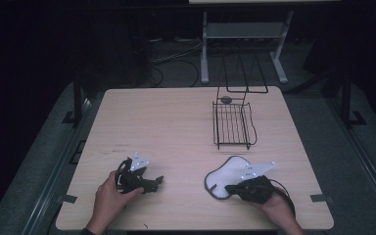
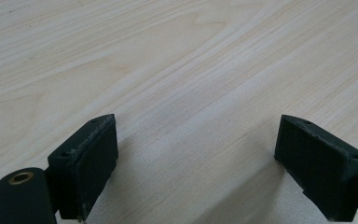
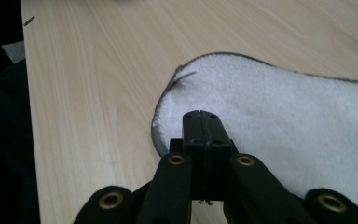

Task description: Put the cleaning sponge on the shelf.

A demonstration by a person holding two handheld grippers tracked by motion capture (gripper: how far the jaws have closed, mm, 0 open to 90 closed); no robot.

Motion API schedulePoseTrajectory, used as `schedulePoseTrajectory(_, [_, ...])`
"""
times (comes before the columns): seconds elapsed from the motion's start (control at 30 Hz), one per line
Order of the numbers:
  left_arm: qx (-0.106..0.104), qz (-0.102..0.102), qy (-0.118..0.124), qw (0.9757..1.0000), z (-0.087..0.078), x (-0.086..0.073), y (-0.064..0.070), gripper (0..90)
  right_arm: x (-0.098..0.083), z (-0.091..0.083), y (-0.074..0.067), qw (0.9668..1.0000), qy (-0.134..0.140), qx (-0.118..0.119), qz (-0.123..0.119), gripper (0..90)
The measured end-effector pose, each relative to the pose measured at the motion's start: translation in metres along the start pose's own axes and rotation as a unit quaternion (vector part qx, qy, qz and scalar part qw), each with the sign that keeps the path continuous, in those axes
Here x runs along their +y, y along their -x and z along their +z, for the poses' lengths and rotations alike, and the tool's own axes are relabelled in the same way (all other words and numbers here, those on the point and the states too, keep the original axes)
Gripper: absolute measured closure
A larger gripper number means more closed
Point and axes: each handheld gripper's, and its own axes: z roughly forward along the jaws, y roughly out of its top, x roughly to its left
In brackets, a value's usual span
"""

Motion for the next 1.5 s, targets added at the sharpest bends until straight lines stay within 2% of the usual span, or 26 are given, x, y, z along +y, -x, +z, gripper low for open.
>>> schedulePoseTrajectory(0.1, [0.0, 0.0, 0.0, 1.0, 0.0, 0.0, 0.0, 12.4, 0.008, 0.004, -0.001, 1.0, 0.005, 0.002, -0.008, 89.9])
schedulePoseTrajectory(0.2, [0.0, 0.0, 0.0, 1.0, 0.0, 0.0, 0.0, 12.4, 0.01, 0.0, 0.001, 0.9999, 0.01, -0.002, -0.002, 89.9])
schedulePoseTrajectory(0.27, [0.0, 0.0, 0.0, 1.0, 0.0, 0.0, 0.0, 12.4, 0.008, -0.007, 0.009, 0.9997, 0.019, -0.01, 0.013, 89.9])
schedulePoseTrajectory(0.33, [0.0, 0.001, 0.0, 1.0, 0.0, 0.0, 0.0, 12.4, 0.006, -0.013, 0.017, 0.9991, 0.023, -0.028, 0.02, 89.9])
schedulePoseTrajectory(0.37, [0.0, 0.001, -0.001, 1.0, 0.0, 0.0, 0.0, 12.4, 0.005, -0.021, 0.027, 0.998, 0.031, -0.046, 0.03, 89.9])
schedulePoseTrajectory(0.43, [0.0, 0.001, 0.0, 1.0, 0.0, 0.0, 0.0, 12.4, 0.005, -0.023, 0.03, 0.9976, 0.032, -0.053, 0.032, 89.9])
schedulePoseTrajectory(0.5, [0.0, 0.0, 0.0, 1.0, 0.0, 0.0, 0.0, 12.4, 0.005, -0.03, 0.046, 0.9952, 0.042, -0.078, 0.043, 89.9])
schedulePoseTrajectory(0.53, [0.0, 0.0, 0.0, 1.0, 0.0, 0.0, 0.0, 12.4, 0.005, -0.03, 0.046, 0.9952, 0.042, -0.078, 0.043, 89.9])
schedulePoseTrajectory(0.57, [0.0, 0.0, 0.0, 1.0, 0.0, 0.0, 0.0, 12.4, 0.006, -0.03, 0.053, 0.9938, 0.039, -0.094, 0.044, 89.9])
schedulePoseTrajectory(0.7, [0.0, 0.0, 0.0, 1.0, 0.0, 0.0, 0.0, 12.4, 0.009, -0.029, 0.068, 0.9917, 0.044, -0.109, 0.051, 89.9])
schedulePoseTrajectory(0.77, [0.0, 0.0, 0.0, 1.0, 0.0, 0.0, 0.0, 12.4, 0.009, -0.027, 0.071, 0.9915, 0.044, -0.109, 0.054, 89.9])
schedulePoseTrajectory(0.83, [0.0, 0.0, 0.0, 1.0, 0.0, 0.0, 0.0, 12.4, 0.009, -0.023, 0.078, 0.9914, 0.034, -0.112, 0.058, 89.9])
schedulePoseTrajectory(1.0, [0.0, 0.0, 0.0, 1.0, 0.0, 0.0, 0.0, 12.4, 0.011, -0.019, 0.082, 0.9917, 0.031, -0.111, 0.057, 89.9])
schedulePoseTrajectory(1.2, [0.0, 0.0, 0.0, 1.0, 0.0, 0.0, 0.0, 12.4, 0.008, -0.011, 0.082, 0.9919, 0.011, -0.113, 0.057, 89.9])
schedulePoseTrajectory(1.4, [0.0, 0.0, 0.0, 1.0, 0.0, 0.0, 0.0, 12.4, 0.006, -0.013, 0.081, 0.9915, 0.01, -0.116, 0.058, 89.9])
schedulePoseTrajectory(1.5, [0.0, 0.0, 0.0, 1.0, 0.0, 0.0, 0.0, 12.4, 0.002, -0.019, 0.08, 0.9902, 0.007, -0.124, 0.064, 89.9])
